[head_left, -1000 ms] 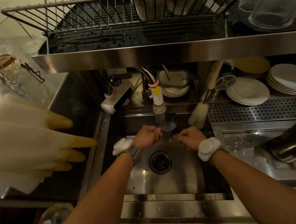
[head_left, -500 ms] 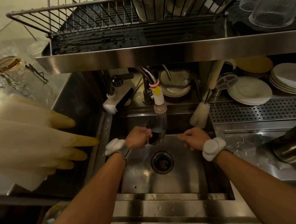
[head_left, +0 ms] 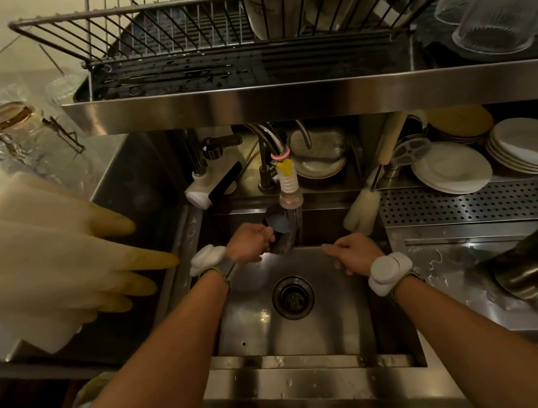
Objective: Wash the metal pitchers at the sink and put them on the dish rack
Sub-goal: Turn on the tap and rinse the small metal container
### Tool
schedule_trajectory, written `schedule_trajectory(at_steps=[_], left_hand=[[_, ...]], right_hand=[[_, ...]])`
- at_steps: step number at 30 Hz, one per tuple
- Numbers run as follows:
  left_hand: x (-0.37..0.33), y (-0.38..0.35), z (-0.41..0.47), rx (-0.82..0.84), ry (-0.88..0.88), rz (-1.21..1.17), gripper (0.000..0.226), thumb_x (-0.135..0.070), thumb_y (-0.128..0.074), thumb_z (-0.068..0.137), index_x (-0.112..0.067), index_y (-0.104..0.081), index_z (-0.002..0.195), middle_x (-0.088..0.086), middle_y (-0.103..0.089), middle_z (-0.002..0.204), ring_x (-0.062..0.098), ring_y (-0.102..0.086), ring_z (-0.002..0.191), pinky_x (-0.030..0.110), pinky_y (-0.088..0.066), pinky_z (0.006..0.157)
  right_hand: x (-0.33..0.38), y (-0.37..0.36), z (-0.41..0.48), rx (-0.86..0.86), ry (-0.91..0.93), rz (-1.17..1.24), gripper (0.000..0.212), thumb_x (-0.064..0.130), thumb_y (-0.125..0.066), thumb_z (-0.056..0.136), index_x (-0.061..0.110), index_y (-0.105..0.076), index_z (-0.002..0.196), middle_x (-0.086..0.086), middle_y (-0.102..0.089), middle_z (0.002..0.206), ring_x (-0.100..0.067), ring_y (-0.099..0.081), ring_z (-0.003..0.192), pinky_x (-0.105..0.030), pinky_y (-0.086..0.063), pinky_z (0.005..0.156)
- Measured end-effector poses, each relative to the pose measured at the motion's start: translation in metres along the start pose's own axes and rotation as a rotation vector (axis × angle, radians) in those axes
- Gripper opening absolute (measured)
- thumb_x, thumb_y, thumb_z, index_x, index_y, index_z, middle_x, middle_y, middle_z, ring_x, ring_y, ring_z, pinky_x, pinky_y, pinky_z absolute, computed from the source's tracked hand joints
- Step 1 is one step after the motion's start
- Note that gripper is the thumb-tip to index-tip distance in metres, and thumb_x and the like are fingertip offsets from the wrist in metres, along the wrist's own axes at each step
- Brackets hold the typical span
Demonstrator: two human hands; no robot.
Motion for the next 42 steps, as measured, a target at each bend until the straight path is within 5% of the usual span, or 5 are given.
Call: schedule_trajectory(at_steps=[15, 21, 28, 36, 42], left_hand=[[-0.007, -0.013, 0.003, 0.019, -0.016, -0.008, 0.035, -0.011, -0.045, 0.098, -0.013, -0.052, 0.064, -0.008, -0.046, 0.033, 0.003, -0.044, 0.038, 0.015, -0.031, 0.043], [0.016, -0.016, -0.008, 0.071, 0.014, -0.027, 0.035, -0.017, -0.04, 0.101, -0.012, -0.049, 0.067, 0.005, -0.041, 0.057, 0.011, -0.04, 0.05, 0.021, -0.027, 0.048], [-0.008, -0.016, 0.005, 0.012, -0.017, -0.028, 0.036, -0.018, -0.043, 0.1, -0.012, -0.053, 0.066, -0.007, -0.047, 0.038, 0.004, -0.043, 0.04, 0.017, -0.03, 0.044], [0.021, -0.005, 0.0, -0.026, 0.021, 0.018, 0.037, -0.017, -0.045, 0.099, -0.012, -0.054, 0.064, -0.001, -0.051, 0.047, 0.009, -0.047, 0.046, 0.024, -0.035, 0.054], [-0.004, -0.023, 0.003, 0.009, -0.04, -0.029, 0.038, -0.018, -0.043, 0.1, -0.012, -0.052, 0.064, 0.004, -0.045, 0.052, 0.011, -0.041, 0.049, 0.018, -0.029, 0.044]], right_hand=[[-0.003, 0.0, -0.01, -0.005, -0.019, 0.009, 0.036, 0.035, -0.054, 0.094, 0.003, -0.07, 0.088, -0.006, -0.061, 0.069, -0.014, -0.052, 0.054, -0.024, -0.043, 0.058], [-0.002, -0.004, -0.009, 0.011, -0.035, 0.006, 0.034, 0.035, -0.055, 0.094, 0.005, -0.069, 0.085, -0.003, -0.06, 0.065, -0.013, -0.052, 0.053, -0.023, -0.043, 0.057], [-0.006, 0.003, -0.004, -0.018, -0.019, -0.021, 0.043, 0.038, -0.055, 0.093, -0.002, -0.071, 0.086, -0.011, -0.065, 0.071, -0.016, -0.053, 0.053, -0.024, -0.044, 0.059], [-0.001, -0.005, -0.003, 0.015, 0.003, -0.009, 0.039, 0.039, -0.055, 0.093, 0.006, -0.067, 0.075, -0.004, -0.061, 0.064, -0.013, -0.05, 0.05, -0.024, -0.043, 0.057], [-0.005, -0.005, -0.003, 0.007, -0.009, -0.005, 0.038, 0.034, -0.055, 0.093, 0.001, -0.07, 0.083, -0.008, -0.062, 0.066, -0.016, -0.053, 0.053, -0.031, -0.047, 0.063]])
Point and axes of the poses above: each hand's wrist, its own z-axis towards the middle knuckle, its own y-axis out of the back of the hand, x = y × z, the point moved 4 cm from there along z, towards the middle knuckle
